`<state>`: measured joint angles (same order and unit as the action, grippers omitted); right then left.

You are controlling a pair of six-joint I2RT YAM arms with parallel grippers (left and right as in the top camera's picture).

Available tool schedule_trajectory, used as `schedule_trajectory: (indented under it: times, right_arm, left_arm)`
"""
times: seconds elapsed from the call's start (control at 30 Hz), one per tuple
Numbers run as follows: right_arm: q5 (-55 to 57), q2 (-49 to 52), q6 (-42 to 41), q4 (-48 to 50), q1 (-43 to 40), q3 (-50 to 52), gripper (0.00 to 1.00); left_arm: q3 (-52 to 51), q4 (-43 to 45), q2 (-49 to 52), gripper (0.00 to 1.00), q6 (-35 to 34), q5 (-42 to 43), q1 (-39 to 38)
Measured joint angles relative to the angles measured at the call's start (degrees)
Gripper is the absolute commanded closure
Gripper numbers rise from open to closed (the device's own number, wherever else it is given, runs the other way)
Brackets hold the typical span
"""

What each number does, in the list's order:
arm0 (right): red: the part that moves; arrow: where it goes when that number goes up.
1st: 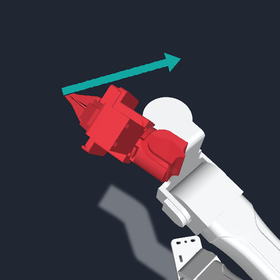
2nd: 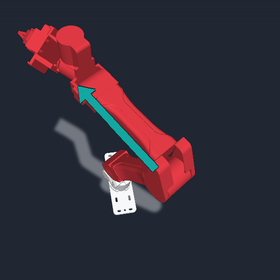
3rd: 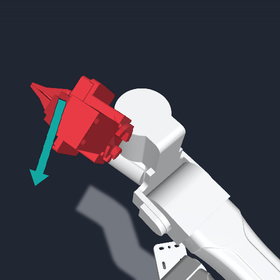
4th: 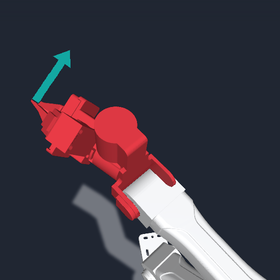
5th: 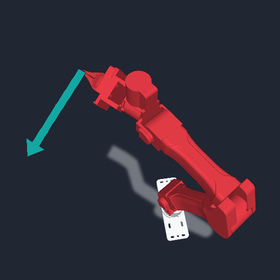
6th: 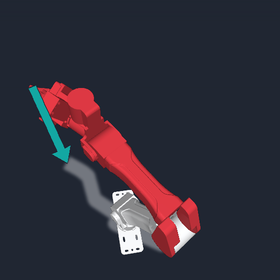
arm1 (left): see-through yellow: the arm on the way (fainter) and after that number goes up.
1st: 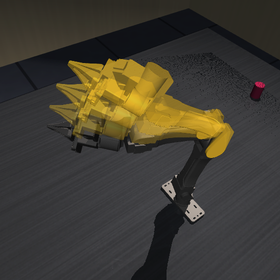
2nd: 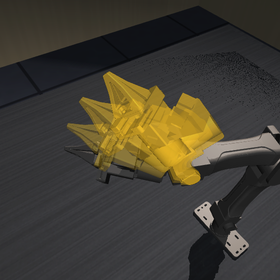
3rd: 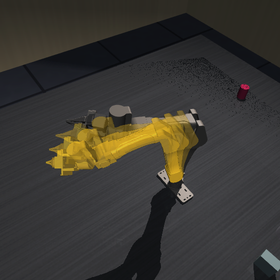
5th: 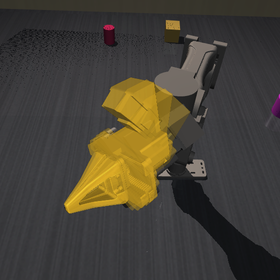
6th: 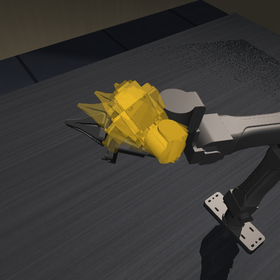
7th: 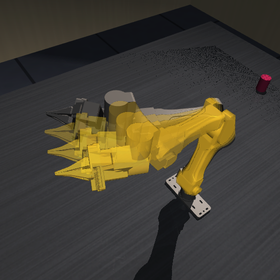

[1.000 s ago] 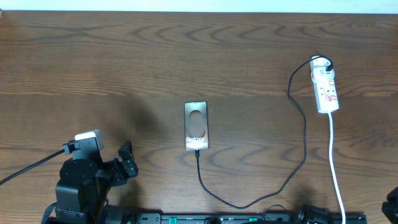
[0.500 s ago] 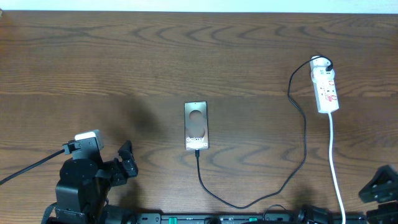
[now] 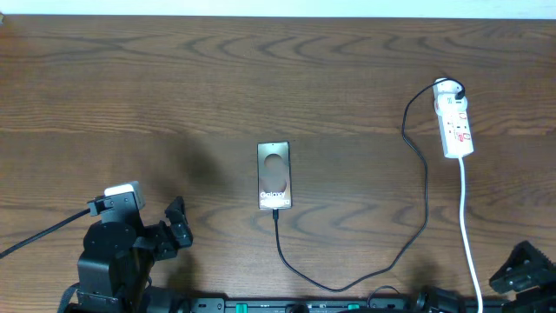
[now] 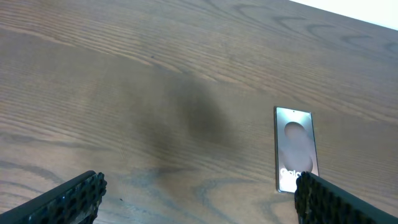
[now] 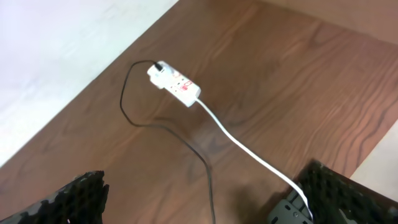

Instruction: Plug charger to phone and switch on socket

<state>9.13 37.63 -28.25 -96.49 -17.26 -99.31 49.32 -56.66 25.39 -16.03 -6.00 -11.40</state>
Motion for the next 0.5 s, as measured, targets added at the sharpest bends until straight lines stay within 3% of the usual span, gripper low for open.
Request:
schedule_trajectory:
  times: [0.17, 0.5]
  right_arm:
    - [-3.13, -1.86, 6.38, 10.99, 1.92, 9.25, 0.01]
    - [-11.30, -18.16, 13.90, 50.53, 8.41, 48.00, 0.01]
  left_arm:
    - [0.00, -0.02, 0.00, 0.01, 0.00, 0.00, 0.00]
    - [-0.02, 0.02, 0.00, 0.01, 0.02, -0.26, 0.00]
